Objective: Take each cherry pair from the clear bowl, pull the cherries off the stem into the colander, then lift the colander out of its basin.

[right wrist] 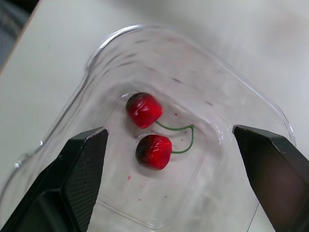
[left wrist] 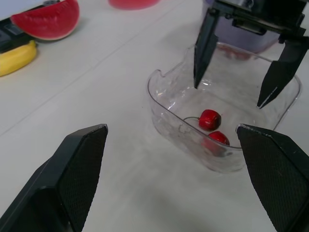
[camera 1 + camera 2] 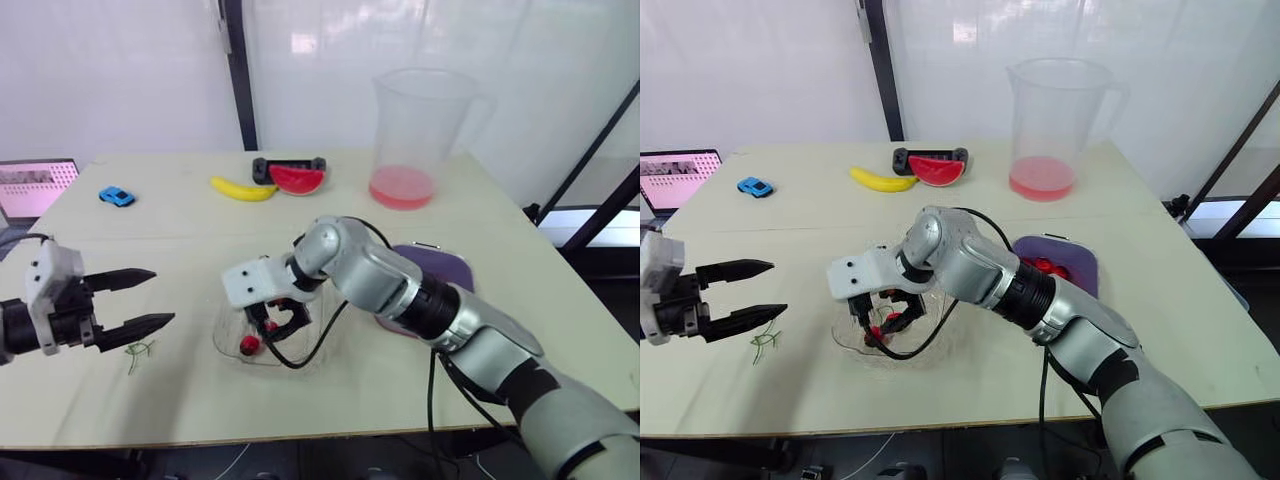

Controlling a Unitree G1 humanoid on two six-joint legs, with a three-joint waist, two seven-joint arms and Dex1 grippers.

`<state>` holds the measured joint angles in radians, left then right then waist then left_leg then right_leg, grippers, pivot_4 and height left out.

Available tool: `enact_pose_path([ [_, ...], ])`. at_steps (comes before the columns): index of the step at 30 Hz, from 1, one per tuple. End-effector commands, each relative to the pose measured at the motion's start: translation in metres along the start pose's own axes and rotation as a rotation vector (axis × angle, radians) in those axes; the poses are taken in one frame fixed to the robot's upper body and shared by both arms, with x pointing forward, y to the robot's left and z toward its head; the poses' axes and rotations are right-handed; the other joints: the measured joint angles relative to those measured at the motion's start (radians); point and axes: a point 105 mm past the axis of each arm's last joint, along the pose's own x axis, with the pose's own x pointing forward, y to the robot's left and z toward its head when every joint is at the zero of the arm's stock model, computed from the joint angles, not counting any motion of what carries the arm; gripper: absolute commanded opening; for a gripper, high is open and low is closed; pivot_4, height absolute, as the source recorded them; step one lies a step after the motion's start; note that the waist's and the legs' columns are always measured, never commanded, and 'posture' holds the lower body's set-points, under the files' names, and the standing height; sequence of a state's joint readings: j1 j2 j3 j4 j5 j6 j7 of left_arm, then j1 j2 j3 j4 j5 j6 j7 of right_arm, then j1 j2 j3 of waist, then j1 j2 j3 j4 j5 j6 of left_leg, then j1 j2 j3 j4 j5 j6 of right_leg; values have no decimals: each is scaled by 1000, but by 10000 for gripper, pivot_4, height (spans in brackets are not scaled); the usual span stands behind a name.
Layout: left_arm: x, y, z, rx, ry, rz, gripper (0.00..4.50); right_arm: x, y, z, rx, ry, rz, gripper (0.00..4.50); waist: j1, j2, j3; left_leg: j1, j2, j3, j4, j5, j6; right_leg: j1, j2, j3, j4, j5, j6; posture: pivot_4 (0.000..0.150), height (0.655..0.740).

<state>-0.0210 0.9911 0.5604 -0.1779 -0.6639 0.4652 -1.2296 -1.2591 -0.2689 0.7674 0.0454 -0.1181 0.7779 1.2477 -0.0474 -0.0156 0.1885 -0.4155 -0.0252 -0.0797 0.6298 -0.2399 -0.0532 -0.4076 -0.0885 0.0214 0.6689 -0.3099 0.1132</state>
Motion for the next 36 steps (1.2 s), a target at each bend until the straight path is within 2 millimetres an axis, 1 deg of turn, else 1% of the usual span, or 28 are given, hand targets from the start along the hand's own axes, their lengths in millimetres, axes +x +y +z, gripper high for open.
enact_pose_path([
  [1, 0, -1, 6, 27, -7, -27, 45000, 7, 1, -10, 180, 4, -6, 44048, 1, 0, 0, 0, 0, 0, 0, 0, 0, 0, 0, 0, 0, 0, 0, 1500, 7400],
  [3, 1, 0, 6, 31, 1, -37, 45000, 21, 8, -16, 230, 18, 11, 44048, 1, 0, 0, 0, 0, 0, 0, 0, 0, 0, 0, 0, 0, 0, 0, 1500, 7400],
  [4, 2, 0, 6, 31, 1, -39, 45000, 24, 9, -17, 242, 23, 14, 44048, 1, 0, 0, 0, 0, 0, 0, 0, 0, 0, 0, 0, 0, 0, 0, 1500, 7400],
  [6, 2, 0, 6, 32, -2, -42, 45000, 27, 10, -18, 266, 26, 14, 44048, 1, 0, 0, 0, 0, 0, 1, 0, 0, 0, 0, 0, 0, 0, 0, 1500, 7400],
  [9, 2, -1, 10, 36, -8, -62, 45000, 33, 5, -24, 323, 51, -18, 44048, 1, 0, 0, -1, 0, 0, 1, 0, 0, -1, 0, 0, 1, 0, 0, 1500, 7400],
  [17, 2, -2, 10, 38, 4, -54, 45000, 47, 5, -31, 343, 80, -27, 44048, 0, 0, 0, -1, 0, 0, 0, 0, -1, -1, 0, 0, 1, 0, 0, 1500, 7400],
  [21, 1, -1, 7, 33, 23, -45, 45000, 50, 6, -34, 360, 95, -27, 44048, 0, 0, 0, -1, 0, 0, 0, 0, -1, -1, 0, 0, 1, 0, 0, 1500, 7400],
  [22, 1, -1, 7, 33, 22, -46, 45000, 50, 5, -35, 362, 101, -34, 41562, 0, 0, 0, -1, 0, 0, 0, 0, -1, -1, 0, 0, 1, 0, 0, 1500, 7400],
  [24, 1, -2, 8, 32, 20, -46, 45000, 51, 5, -37, 362, 110, -43, 34840, 1, 0, 0, -1, 0, 0, 0, 0, -1, -1, 0, 0, 1, 0, 0, 1500, 7400],
  [26, 1, -2, 8, 31, 17, -46, 45000, 52, 4, -37, 359, 113, -49, 25872, 0, 0, 0, -1, 0, 0, 1, 0, -1, -1, 0, 0, 1, 0, 0, 1500, 7400],
  [28, 2, -2, 8, 27, 9, -45, 45000, 51, 4, -37, 353, 113, -52, 15654, 0, 0, 0, -1, 0, 0, 0, 0, -1, -1, 0, 0, 1, 0, 0, 1500, 7400],
  [30, 3, -1, 7, 25, 9, -44, 45000, 48, 3, -36, 344, 110, -61, 15654, 0, 0, 0, -1, 0, 0, 0, 0, -1, -1, 0, 0, 1, 0, 0, 1500, 7400],
  [33, 4, 0, 7, 21, 0, -41, 45000, 39, 2, -31, 326, 90, -68, 15654, 1, 0, 0, -1, 0, 0, 1, 0, -1, -1, 0, 0, 1, 0, 0, 1500, 7400],
  [35, 5, 0, 7, 19, -2, -41, 45000, 30, 2, -28, 289, 70, -73, 15654, 1, 0, 0, -1, 0, 0, 1, 0, -1, -1, 0, 0, 1, 0, 0, 1500, 7400],
  [36, 5, 0, 7, 12, -8, -39, 45000, 21, 2, -24, 249, 41, -75, 15654, 2, 0, 0, -1, 0, 0, 1, 0, -1, -1, 0, 0, 1, 0, 0, 1500, 7400],
])
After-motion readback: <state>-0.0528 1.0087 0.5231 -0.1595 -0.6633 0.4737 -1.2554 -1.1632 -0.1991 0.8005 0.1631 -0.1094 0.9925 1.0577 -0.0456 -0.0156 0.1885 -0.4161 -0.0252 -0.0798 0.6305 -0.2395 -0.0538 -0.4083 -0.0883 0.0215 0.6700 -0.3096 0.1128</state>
